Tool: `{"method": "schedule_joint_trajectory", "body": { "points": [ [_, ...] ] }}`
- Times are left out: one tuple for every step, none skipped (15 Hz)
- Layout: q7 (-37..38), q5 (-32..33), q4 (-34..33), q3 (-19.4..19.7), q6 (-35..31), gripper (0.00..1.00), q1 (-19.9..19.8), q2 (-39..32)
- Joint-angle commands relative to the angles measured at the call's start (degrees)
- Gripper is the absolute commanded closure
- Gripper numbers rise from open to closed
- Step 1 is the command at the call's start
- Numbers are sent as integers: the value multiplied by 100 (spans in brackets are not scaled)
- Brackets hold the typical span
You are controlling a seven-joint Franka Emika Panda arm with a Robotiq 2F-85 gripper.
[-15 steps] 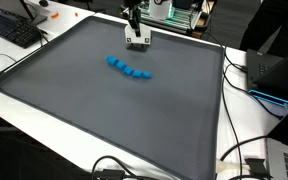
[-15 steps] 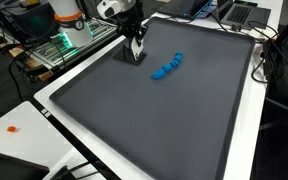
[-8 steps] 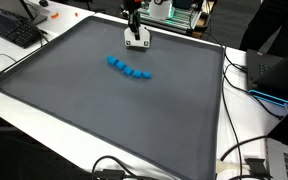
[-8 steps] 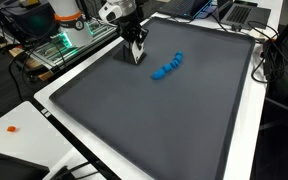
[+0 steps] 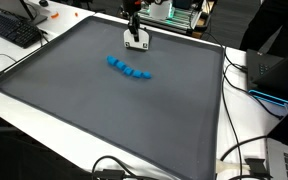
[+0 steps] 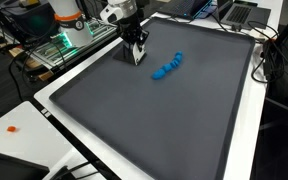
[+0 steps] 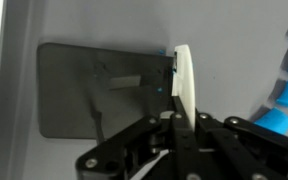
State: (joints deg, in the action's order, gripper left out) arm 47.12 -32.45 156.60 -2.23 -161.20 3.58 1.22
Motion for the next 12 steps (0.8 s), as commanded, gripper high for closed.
{"method": "schedule_joint_trajectory", "body": {
  "points": [
    [26, -30, 20, -53, -78, 99, 0, -175],
    [36, -27, 20, -52, -69, 97, -1, -160],
    [24, -46, 9, -49, -15, 71, -2, -117],
    [42, -19, 2, -45, 32, 70, -7, -72],
    [50, -7, -1, -45, 54, 64, -10, -45],
    [100, 55, -2, -44, 89, 55, -18, -1],
    [174, 161, 5, -42, 109, 48, -28, 47],
    [269, 339, 11, -36, 130, 41, -44, 85],
    [281, 478, -1, -27, 184, 33, -58, 129],
    [376, 677, 14, -24, 233, 26, -70, 197],
    [426, 950, 17, -20, 313, 17, -91, 266],
    [521, 1192, 10, -21, 394, 11, -110, 320]
  ]
}}
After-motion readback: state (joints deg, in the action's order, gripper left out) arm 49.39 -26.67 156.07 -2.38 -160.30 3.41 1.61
